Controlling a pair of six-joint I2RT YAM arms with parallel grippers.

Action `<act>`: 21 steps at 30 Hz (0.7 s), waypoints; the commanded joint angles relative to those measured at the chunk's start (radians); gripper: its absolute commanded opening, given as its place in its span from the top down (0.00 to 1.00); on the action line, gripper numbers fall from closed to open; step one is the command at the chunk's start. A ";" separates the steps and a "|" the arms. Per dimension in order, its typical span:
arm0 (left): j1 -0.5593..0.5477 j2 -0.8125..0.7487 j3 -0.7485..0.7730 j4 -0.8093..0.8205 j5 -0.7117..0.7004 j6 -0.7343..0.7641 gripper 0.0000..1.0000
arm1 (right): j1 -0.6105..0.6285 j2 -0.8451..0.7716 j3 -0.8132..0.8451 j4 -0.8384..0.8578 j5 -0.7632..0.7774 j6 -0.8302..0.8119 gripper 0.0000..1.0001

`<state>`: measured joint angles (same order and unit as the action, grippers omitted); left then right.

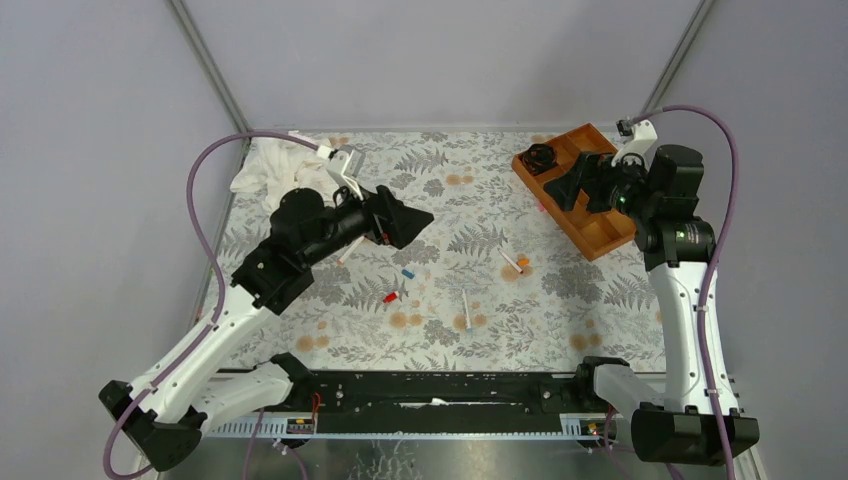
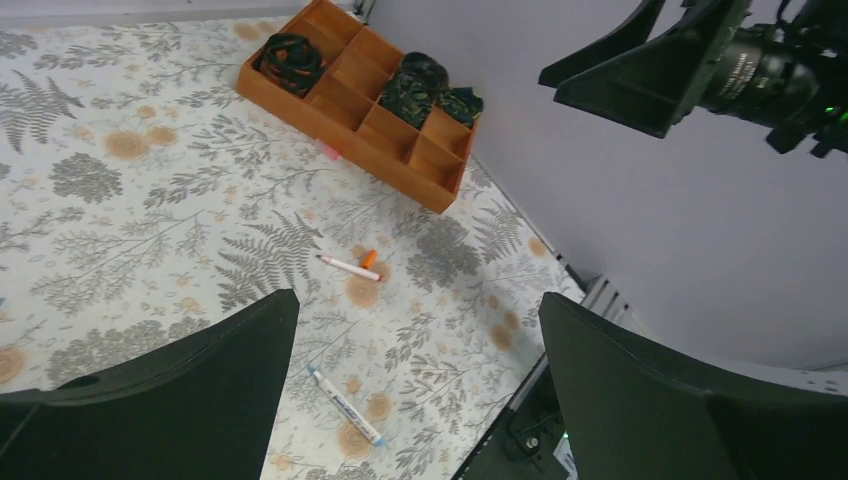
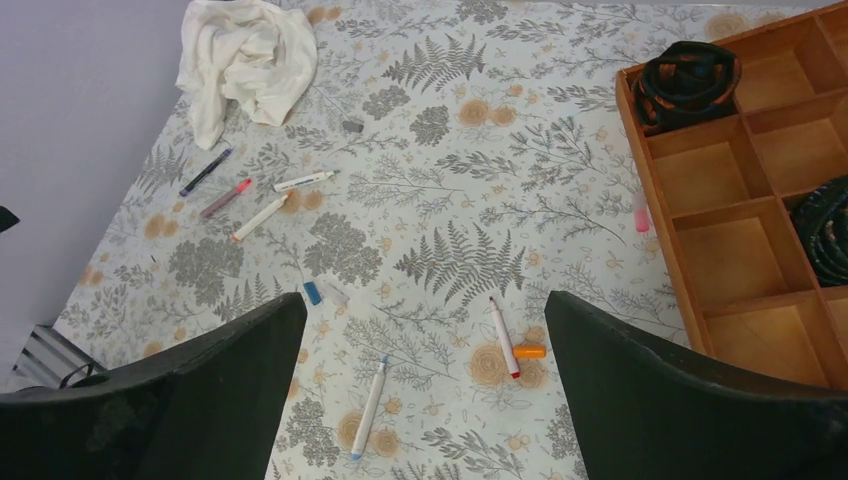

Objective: Insert the pens into the pen caps
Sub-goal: Pick up the pen from the center of the board.

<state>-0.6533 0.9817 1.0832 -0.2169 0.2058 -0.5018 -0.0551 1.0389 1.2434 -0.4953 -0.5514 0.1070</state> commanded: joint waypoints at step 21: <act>-0.174 -0.113 -0.370 0.098 -0.204 -0.293 0.07 | -0.002 -0.046 -0.304 -0.004 -0.428 -0.432 0.00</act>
<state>-0.6922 0.8398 0.6716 0.0227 0.2249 -0.8314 -0.0551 1.0271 0.9962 -0.4976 -0.9642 -0.1989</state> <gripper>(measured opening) 0.937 0.996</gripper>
